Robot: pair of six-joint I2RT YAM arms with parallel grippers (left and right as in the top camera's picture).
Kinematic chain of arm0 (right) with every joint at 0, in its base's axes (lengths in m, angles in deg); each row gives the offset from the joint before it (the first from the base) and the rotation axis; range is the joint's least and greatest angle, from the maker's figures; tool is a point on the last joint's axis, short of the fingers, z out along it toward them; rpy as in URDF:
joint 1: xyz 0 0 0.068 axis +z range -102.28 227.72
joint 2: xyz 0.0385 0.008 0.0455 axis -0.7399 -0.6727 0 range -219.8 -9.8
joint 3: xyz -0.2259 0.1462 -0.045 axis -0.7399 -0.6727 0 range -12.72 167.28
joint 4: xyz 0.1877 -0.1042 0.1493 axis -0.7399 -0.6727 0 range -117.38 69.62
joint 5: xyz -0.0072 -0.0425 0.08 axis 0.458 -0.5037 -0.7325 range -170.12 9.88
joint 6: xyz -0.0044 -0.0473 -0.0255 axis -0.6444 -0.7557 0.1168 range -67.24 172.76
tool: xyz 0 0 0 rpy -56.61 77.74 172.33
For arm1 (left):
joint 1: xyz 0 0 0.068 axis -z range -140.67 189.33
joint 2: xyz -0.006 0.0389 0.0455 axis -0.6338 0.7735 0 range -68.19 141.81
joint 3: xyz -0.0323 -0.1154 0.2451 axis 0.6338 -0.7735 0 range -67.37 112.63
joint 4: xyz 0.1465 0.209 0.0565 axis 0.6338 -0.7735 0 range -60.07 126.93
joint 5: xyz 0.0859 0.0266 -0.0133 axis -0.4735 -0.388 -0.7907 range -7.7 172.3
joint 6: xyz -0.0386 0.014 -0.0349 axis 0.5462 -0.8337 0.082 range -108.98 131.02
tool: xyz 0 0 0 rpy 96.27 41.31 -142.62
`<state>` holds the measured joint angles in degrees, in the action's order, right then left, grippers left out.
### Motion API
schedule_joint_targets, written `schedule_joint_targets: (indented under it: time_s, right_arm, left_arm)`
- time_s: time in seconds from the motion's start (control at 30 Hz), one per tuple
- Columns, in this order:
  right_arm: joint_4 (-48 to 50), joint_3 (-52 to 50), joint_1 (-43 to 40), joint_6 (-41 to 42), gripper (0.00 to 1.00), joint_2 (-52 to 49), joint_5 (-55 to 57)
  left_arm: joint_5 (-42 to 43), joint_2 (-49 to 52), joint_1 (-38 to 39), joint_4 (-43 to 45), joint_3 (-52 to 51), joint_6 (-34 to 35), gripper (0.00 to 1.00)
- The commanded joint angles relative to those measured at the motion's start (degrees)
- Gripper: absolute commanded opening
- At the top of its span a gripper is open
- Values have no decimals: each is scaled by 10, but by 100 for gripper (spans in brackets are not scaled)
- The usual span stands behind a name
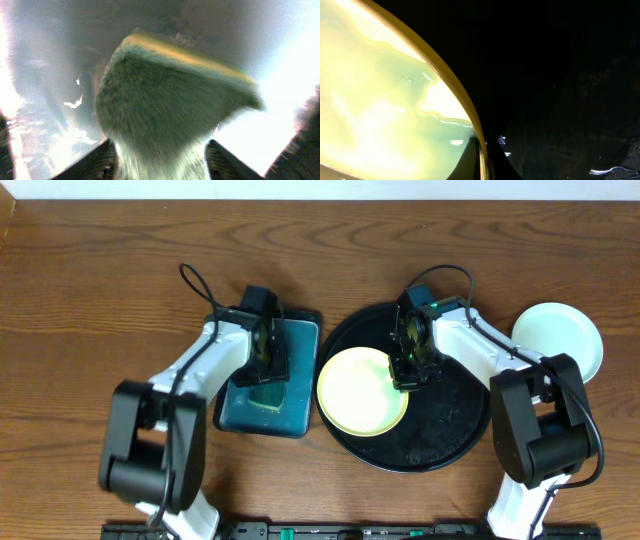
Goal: Clean dirty plates on tray and stack at the side
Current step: 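Return the sponge to the teal tray water with the left gripper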
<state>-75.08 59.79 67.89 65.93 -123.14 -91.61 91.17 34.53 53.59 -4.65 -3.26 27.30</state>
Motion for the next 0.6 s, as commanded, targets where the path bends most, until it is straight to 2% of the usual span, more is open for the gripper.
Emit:
schedule_joint_targets:
  time_s: [0.0,0.1,0.2,0.37,0.43,0.57]
  right_arm:
    - [5,-29,14,1,1,-31,-7]
    - [8,-29,14,1,1,-31,-8]
    - [8,-29,14,1,1,-31,-8]
    - [7,-29,15,1,1,-31,-8]
    - [7,-29,15,2,1,-31,-8]
    - [5,-29,15,1,1,-31,-8]
  left_arm:
    - [-5,-67,-2,-2,9,-2,68]
    - [-5,-94,-2,-2,9,-1,75]
    - [-5,-100,-2,-7,8,5,75]
    - [-5,-89,1,-8,-9,5,45]
    - [-5,-82,3,-8,-16,5,40]
    - [-5,-69,13,6,-38,16,38]
